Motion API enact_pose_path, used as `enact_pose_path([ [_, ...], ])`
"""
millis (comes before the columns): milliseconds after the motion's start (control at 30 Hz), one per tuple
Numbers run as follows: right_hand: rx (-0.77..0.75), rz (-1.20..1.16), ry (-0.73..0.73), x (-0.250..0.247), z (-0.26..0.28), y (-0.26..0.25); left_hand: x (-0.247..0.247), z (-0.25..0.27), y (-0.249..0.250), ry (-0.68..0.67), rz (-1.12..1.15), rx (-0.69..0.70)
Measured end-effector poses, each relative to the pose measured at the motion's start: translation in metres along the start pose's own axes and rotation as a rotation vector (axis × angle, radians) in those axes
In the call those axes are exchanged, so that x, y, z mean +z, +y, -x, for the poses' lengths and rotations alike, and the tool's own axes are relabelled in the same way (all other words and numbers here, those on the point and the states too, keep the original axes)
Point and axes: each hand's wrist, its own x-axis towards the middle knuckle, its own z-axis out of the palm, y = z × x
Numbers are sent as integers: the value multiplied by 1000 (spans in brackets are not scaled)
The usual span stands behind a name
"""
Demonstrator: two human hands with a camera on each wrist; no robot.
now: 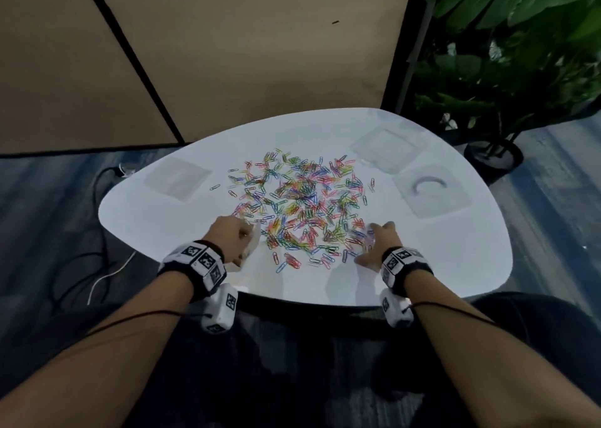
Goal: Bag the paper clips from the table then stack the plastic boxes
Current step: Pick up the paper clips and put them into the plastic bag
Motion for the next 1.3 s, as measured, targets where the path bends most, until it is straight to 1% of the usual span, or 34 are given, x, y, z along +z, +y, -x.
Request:
enact_pose_path([
  [67,-42,-15,14,6,-6,-8,7,0,11,-39,19,21],
  [133,-108,-38,53,12,-14,-16,12,-2,20,-33,65,56],
  [200,-165,35,67,15,-24,-23,15,-4,21,-49,133,96],
  [267,-179,92,132,14,-30,-32,17,-9,18,-59,164,106],
  [333,-181,161,169,13,-34,-41,18,-15,17,-87,156,114],
  [433,-118,194,129,2,-43,-49,14,-26,19,-109,127,136],
  [500,-51,110,119,-15,-45,-52,10,-29,28,-107,116,154],
  [567,0,-49,118,-32,-47,-56,6,-29,36,-94,123,162],
  [600,21,-193,115,-41,-44,-61,5,-29,40,-89,133,165],
  [667,25,-609,60,-58,-35,-75,3,-28,49,-82,155,181],
  [733,-42,-1037,-37,-71,-20,-95,2,-27,54,-79,175,197],
  [767,-79,-1189,-105,-76,-11,-106,2,-26,56,-75,186,191],
  [833,-148,-1317,-249,-81,9,-128,2,-27,56,-56,226,170],
  [867,-177,-1321,-305,-79,15,-136,2,-28,55,-48,249,164],
  [933,-192,-1290,-346,-72,19,-147,0,-28,54,-25,294,163],
  [1067,-190,-1174,-306,-53,15,-157,-7,-27,51,31,354,196],
  [1167,-203,-1096,-281,-49,16,-159,-8,-23,54,64,364,230],
  [1300,-254,-720,-190,-47,18,-159,-5,-20,64,114,323,309],
])
